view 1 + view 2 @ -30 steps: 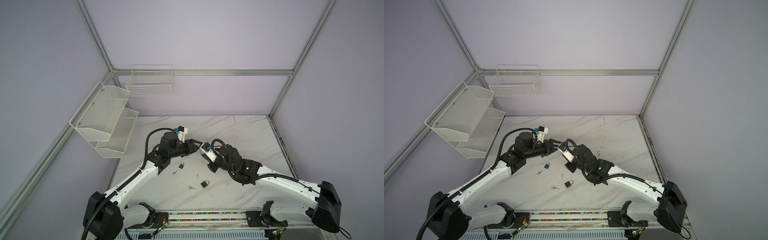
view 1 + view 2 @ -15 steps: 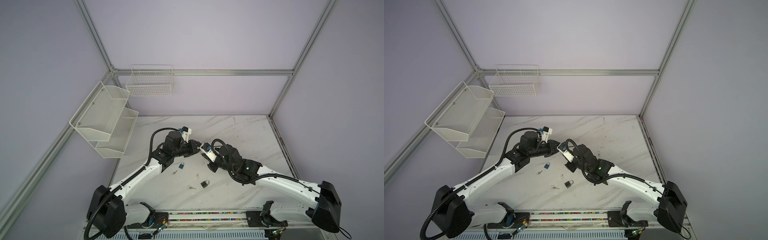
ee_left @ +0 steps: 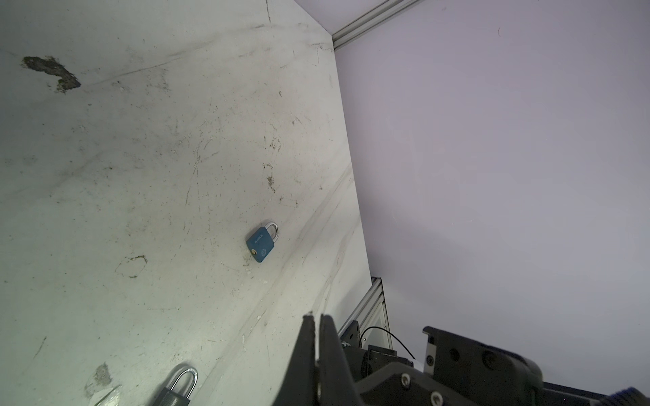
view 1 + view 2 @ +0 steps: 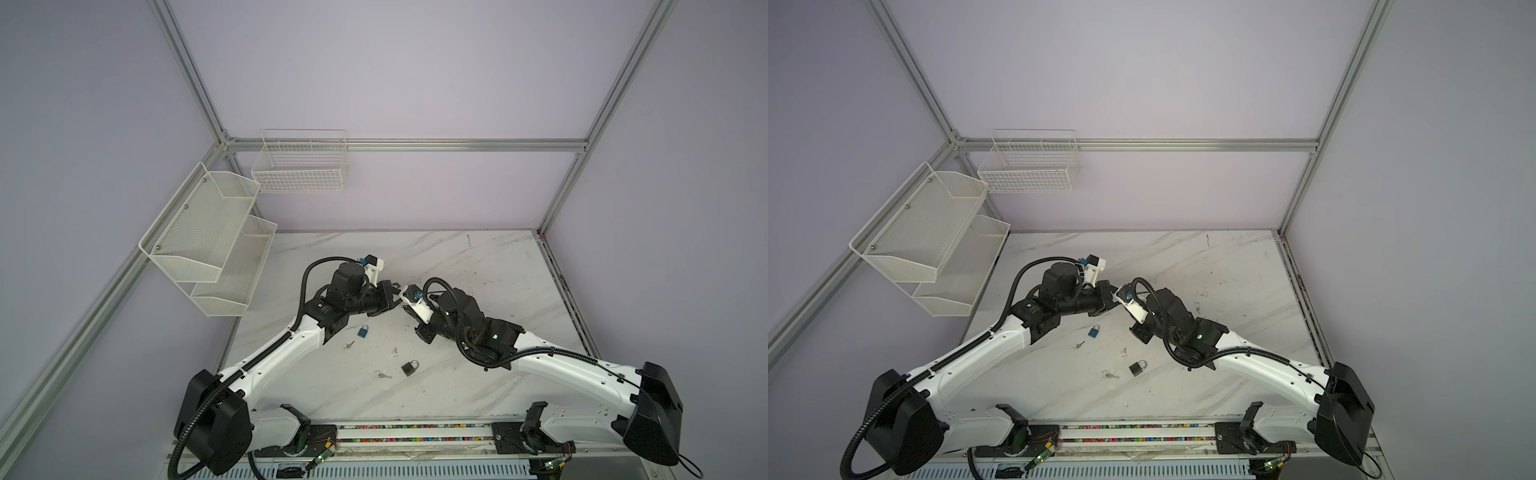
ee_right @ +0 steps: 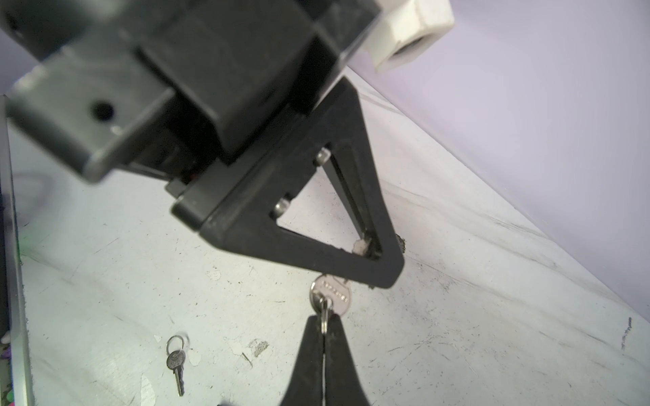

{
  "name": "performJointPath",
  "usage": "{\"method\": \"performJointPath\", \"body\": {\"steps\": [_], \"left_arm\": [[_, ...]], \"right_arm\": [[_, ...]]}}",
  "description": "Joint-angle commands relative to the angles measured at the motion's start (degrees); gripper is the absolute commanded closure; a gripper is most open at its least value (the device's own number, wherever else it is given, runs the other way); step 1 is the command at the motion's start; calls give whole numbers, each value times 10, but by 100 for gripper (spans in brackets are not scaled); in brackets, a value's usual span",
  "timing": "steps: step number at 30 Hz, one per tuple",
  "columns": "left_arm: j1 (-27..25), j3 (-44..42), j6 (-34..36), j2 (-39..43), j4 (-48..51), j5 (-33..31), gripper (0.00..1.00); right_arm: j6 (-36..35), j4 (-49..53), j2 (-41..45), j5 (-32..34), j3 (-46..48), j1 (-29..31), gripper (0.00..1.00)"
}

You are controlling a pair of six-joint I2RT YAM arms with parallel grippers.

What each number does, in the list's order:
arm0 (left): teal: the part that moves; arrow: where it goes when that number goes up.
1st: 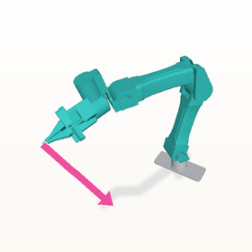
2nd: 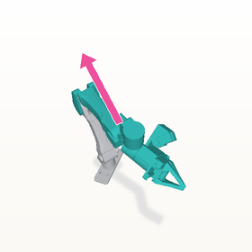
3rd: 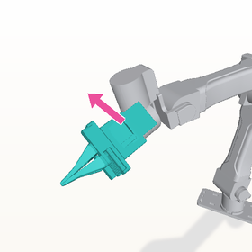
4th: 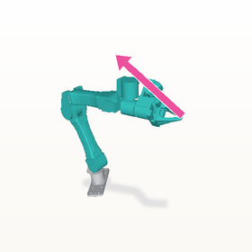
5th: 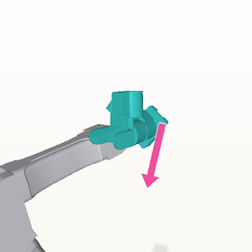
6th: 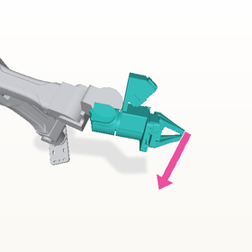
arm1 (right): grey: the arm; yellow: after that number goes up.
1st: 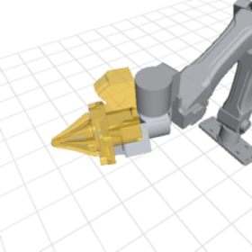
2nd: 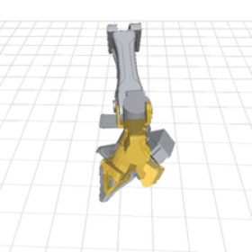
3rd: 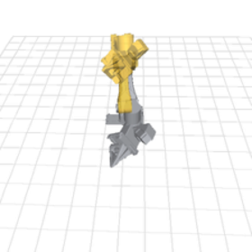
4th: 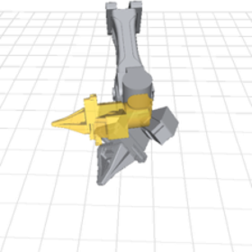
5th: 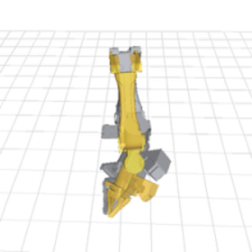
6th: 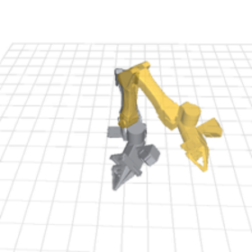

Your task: Unlock with the key

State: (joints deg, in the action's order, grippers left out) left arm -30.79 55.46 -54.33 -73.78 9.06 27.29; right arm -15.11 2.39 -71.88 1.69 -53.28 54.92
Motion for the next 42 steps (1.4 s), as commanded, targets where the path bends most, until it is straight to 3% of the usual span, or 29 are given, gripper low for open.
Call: {"method": "performJointPath", "body": {"steps": [1, 4, 10, 15, 20, 27, 31, 34, 38, 42], "left_arm": [[-1, 58, 17, 6, 0, -8, 100], [-1, 51, 21, 16, -13, -21, 100], [-1, 27, 30, 42, -72, -53, 100], [-1, 19, 66, 49, -112, -81, 100], [-1, 1, 108, 54, -177, -115, 100], [-1, -12, 176, 56, -237, -155, 100], [-2, -24, 185, 48, -293, -139, 100], [-3, -20, 197, 39, -319, -106, 100], [-11, -22, 184, 37, -375, -82, 100], [-20, -7, 186, 30, -382, -67, 100]], "right_arm": [[-10, 2, 11, 10, -25, 1, 100], [5, 12, 13, 14, -32, 1, 100], [65, 27, 38, 10, -35, 1, 63], [141, 37, 68, -18, -40, 0, 44], [216, 41, 93, -78, -44, -21, 32], [329, -1, 87, -306, -38, -164, 30], [408, -65, 77, -410, -27, -223, 31], [477, -136, 73, -454, -6, -258, 35], [633, -342, 37, -507, 49, -281, 45], [708, -486, 9, -524, 61, -281, 49]]}}
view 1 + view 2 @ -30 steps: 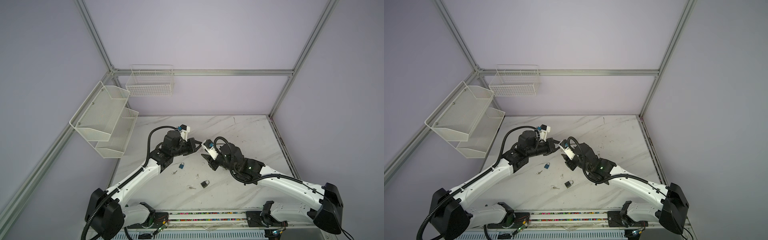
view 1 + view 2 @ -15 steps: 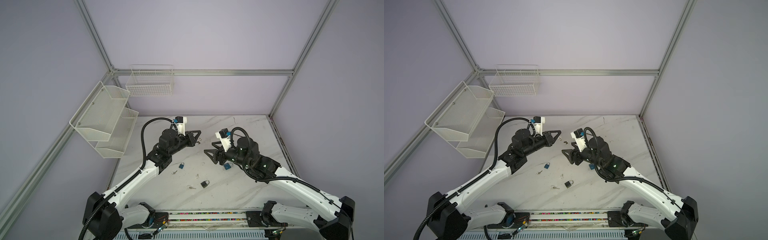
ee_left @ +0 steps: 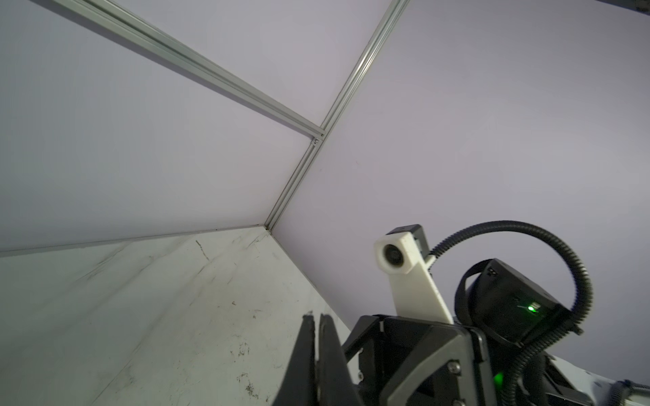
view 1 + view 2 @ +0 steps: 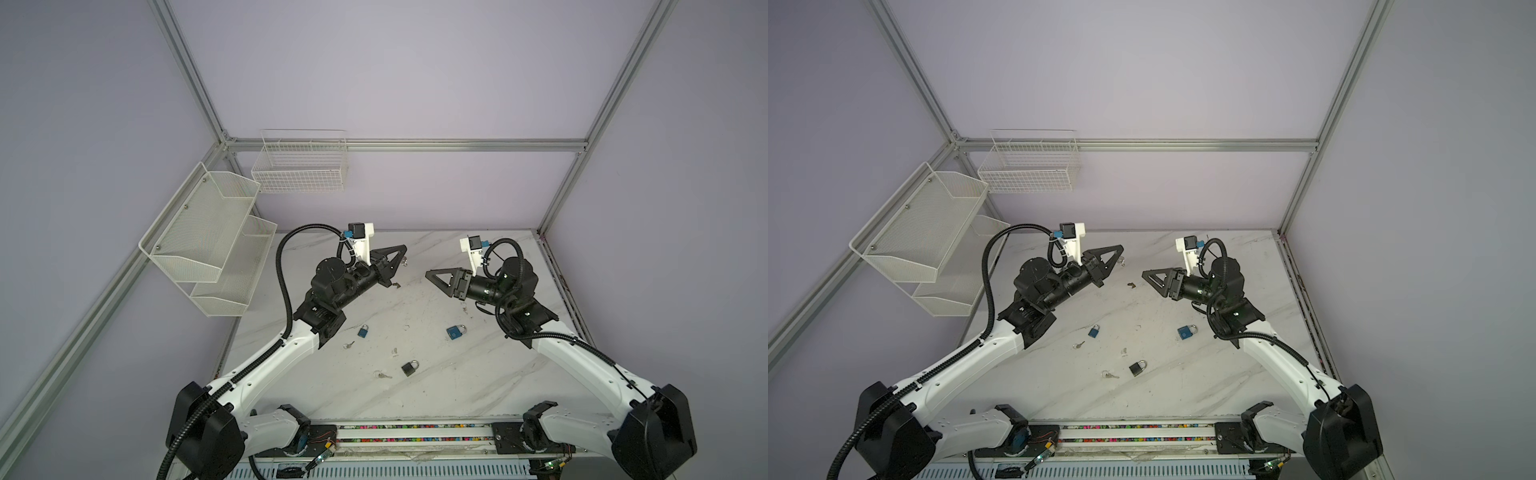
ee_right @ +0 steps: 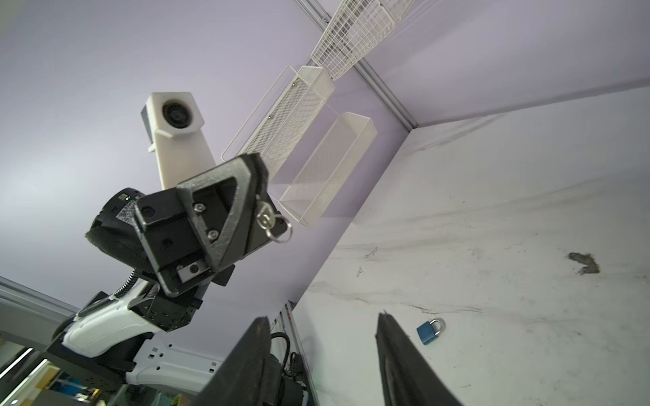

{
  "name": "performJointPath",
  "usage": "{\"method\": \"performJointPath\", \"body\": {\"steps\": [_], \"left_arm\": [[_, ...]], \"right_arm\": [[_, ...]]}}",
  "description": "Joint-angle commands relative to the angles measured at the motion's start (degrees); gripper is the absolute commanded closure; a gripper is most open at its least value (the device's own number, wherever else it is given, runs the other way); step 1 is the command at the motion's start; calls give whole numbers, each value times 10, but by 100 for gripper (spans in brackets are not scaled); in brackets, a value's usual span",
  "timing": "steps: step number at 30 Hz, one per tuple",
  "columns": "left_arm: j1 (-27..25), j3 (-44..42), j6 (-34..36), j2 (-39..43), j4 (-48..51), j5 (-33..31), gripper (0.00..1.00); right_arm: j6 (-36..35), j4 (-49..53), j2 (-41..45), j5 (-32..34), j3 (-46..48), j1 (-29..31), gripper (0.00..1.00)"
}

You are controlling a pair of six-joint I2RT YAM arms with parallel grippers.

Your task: Unlock with the key

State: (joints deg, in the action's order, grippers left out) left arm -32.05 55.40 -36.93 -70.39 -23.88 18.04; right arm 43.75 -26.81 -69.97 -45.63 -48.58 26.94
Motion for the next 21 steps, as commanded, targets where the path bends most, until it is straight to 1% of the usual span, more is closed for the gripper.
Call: {"method": "performJointPath", "body": {"steps": [1, 8, 12, 15, 21], "left_arm": [[-9, -4, 10, -6, -54, 26, 100], [-21, 10, -2, -21, -66, 37, 100], [-27, 12, -9, -24, -74, 37, 100], [-30, 14, -13, -25, -79, 39, 100], [-33, 17, -21, -26, -86, 42, 100]], "right_arm": [[132, -212, -12, -46, 17, -1, 49], [186, -322, -34, -48, 11, 2, 52], [176, -310, -42, -46, 1, 6, 56], [177, -320, -47, -45, -1, 11, 56], [154, -301, -59, -41, -7, 24, 58]]}}
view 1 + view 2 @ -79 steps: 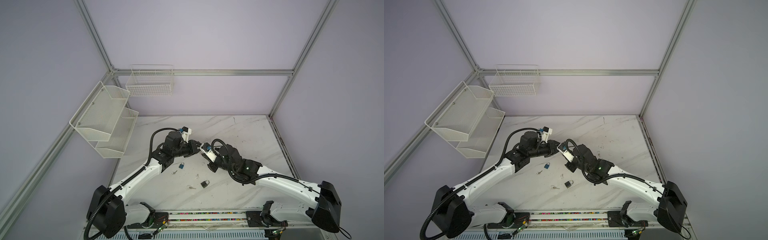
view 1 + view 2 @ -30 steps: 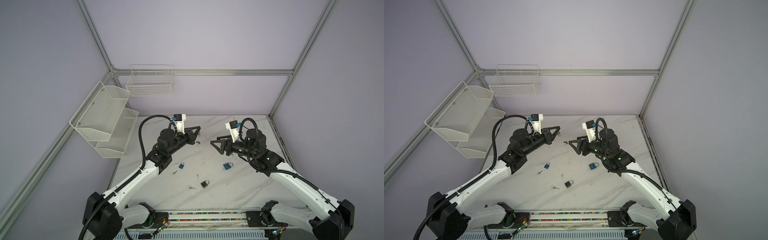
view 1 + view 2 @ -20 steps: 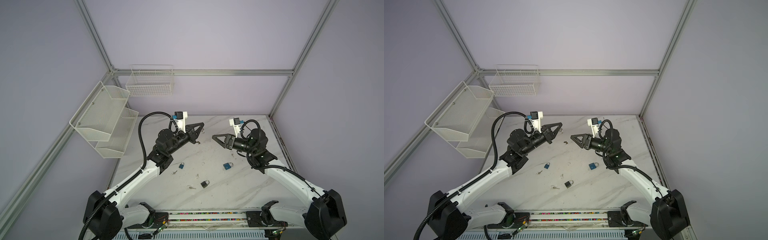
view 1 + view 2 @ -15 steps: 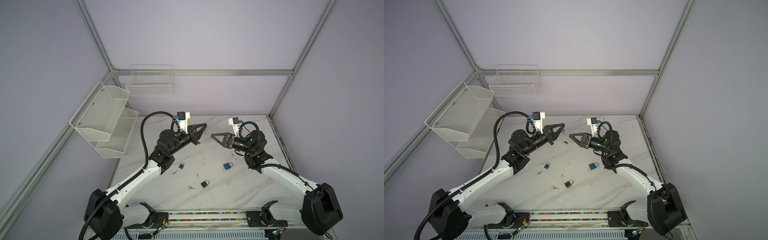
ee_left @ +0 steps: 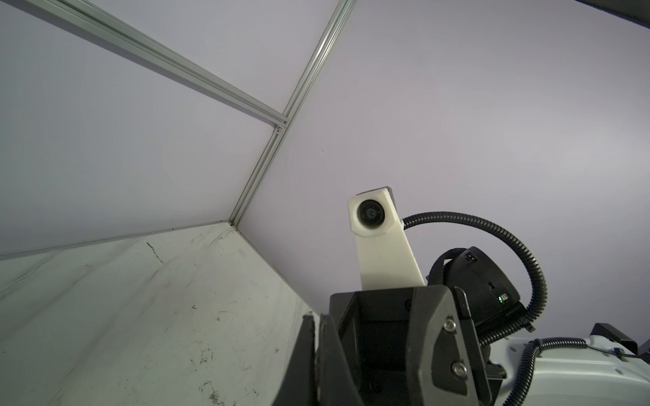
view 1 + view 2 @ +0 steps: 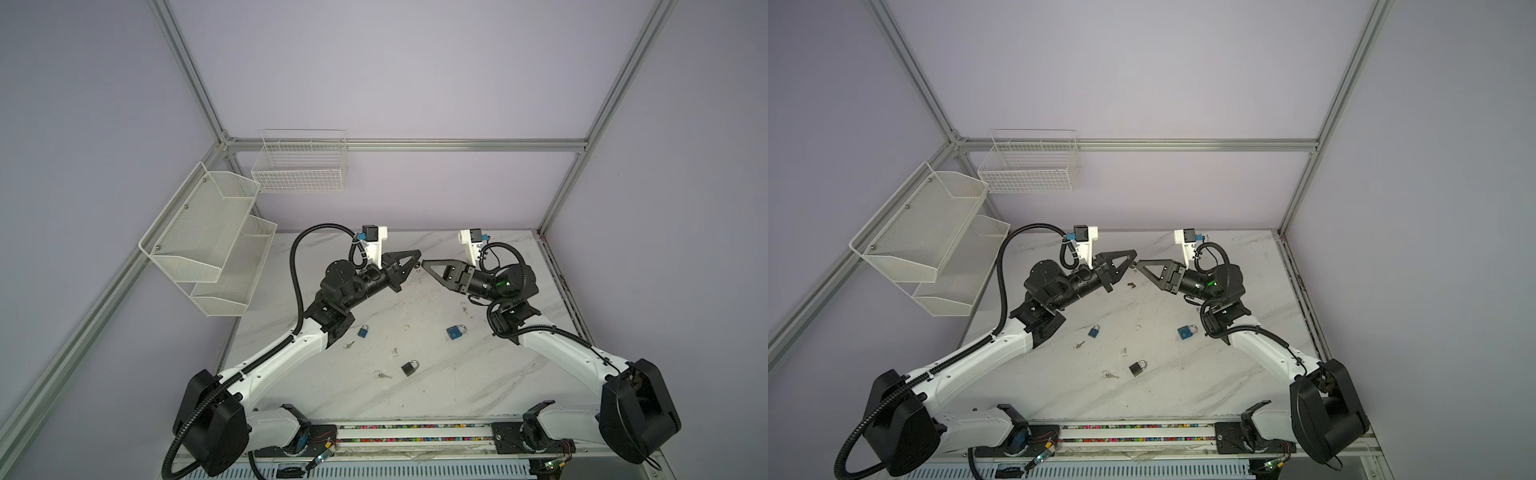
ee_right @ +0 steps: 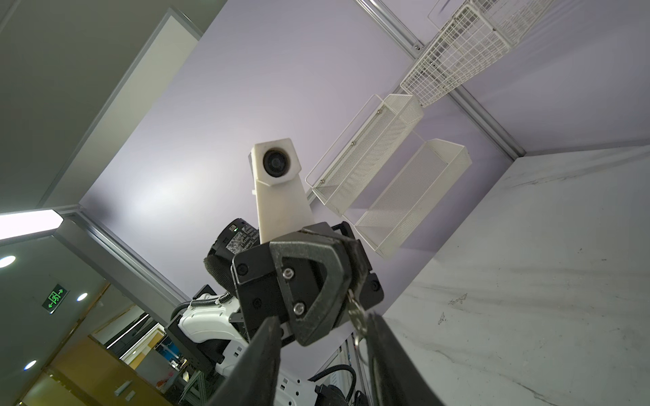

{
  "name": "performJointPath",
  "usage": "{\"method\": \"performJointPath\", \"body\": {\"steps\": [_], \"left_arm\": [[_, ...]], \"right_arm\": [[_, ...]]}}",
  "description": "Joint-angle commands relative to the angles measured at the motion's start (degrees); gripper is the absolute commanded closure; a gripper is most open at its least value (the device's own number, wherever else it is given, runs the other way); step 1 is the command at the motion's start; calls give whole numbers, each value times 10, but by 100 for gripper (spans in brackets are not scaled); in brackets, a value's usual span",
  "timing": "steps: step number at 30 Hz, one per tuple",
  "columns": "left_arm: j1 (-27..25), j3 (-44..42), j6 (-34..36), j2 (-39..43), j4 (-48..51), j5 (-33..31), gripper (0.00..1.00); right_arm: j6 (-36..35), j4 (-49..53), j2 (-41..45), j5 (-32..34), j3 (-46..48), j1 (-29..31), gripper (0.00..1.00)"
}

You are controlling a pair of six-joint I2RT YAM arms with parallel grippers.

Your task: Unlock with the key

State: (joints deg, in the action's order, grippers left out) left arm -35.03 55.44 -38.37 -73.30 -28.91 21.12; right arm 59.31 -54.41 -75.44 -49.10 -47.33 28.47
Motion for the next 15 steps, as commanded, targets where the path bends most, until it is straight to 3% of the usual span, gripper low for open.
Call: {"method": "performJointPath", "body": {"steps": [1, 15], "left_arm": [[-4, 17, -7, 3, -38, 12, 100], [-11, 23, -7, 0, -42, 12, 100]], "right_arm": [[0, -30, -5, -5, -19, 10, 59], [2, -46, -21, 0, -19, 16, 77]]}}
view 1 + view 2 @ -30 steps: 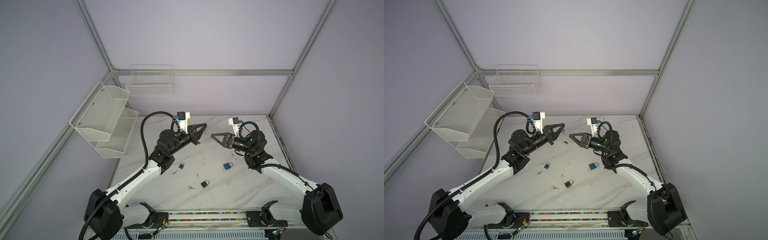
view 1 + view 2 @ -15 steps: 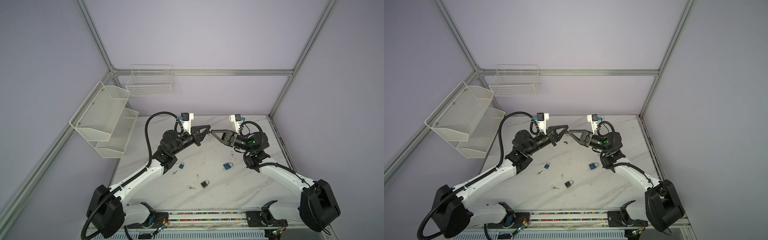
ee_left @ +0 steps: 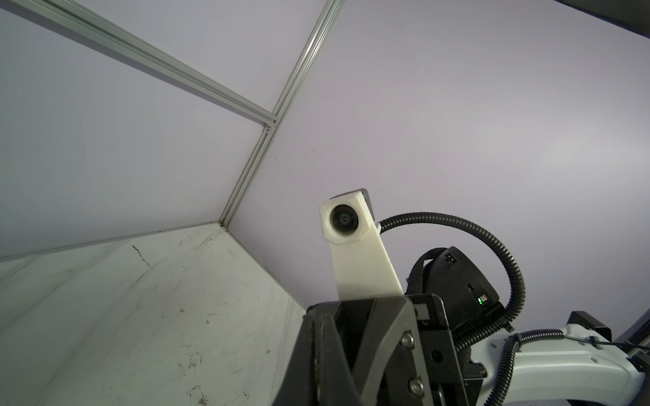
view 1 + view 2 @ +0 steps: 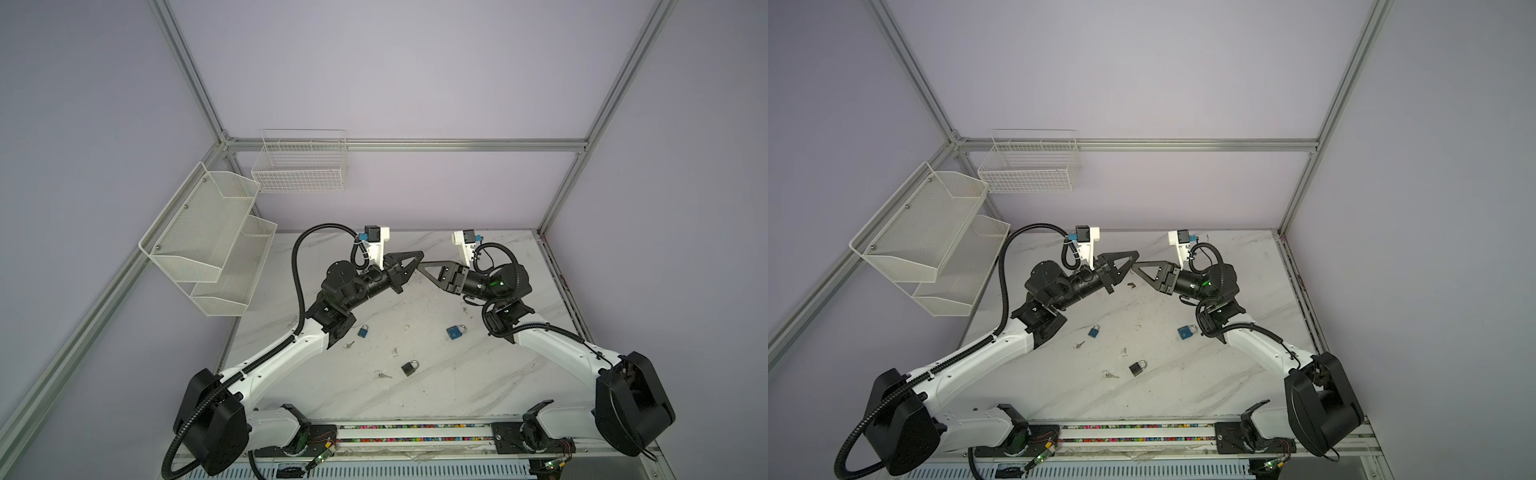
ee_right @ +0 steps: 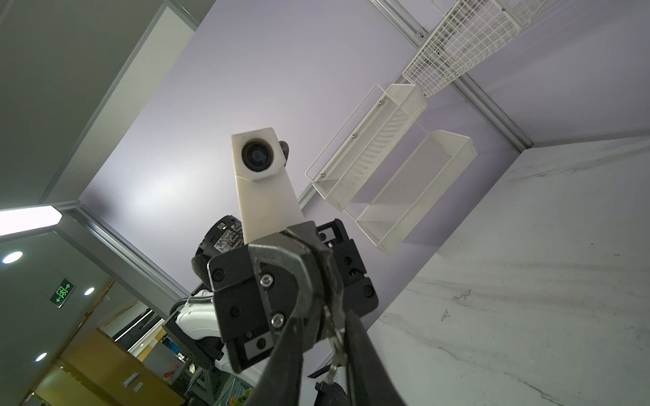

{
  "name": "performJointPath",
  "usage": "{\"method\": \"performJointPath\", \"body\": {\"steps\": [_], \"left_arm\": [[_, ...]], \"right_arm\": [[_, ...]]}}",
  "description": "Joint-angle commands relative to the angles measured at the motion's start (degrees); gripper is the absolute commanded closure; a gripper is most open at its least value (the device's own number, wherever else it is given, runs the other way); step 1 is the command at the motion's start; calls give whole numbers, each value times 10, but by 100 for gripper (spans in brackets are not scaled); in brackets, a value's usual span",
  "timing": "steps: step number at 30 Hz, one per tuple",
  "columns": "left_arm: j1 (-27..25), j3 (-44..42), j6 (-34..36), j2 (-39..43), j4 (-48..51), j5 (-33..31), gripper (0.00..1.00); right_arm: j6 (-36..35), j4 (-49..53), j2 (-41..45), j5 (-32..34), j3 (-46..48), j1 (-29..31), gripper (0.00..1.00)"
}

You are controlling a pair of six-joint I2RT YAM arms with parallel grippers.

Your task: Unlock with the key

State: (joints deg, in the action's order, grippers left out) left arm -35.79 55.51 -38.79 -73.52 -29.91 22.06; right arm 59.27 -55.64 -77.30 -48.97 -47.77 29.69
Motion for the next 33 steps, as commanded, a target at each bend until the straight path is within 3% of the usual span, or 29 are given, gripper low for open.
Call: {"method": "performJointPath", "body": {"steps": [1, 23, 29, 33], "left_arm": [[-3, 22, -3, 2, -32, 0, 100], [-7, 23, -9, -2, -38, -11, 100], [-7, 20, -8, -3, -39, -15, 100], [-7, 21, -3, 1, -29, -24, 100]], "right_arm": [[3, -33, -2, -2, -13, 4, 77], [-42, 37, 4, 2, -19, 4, 85], [-58, 61, 14, 8, -28, 4, 99], [-66, 89, 24, 18, -29, 3, 100]]}}
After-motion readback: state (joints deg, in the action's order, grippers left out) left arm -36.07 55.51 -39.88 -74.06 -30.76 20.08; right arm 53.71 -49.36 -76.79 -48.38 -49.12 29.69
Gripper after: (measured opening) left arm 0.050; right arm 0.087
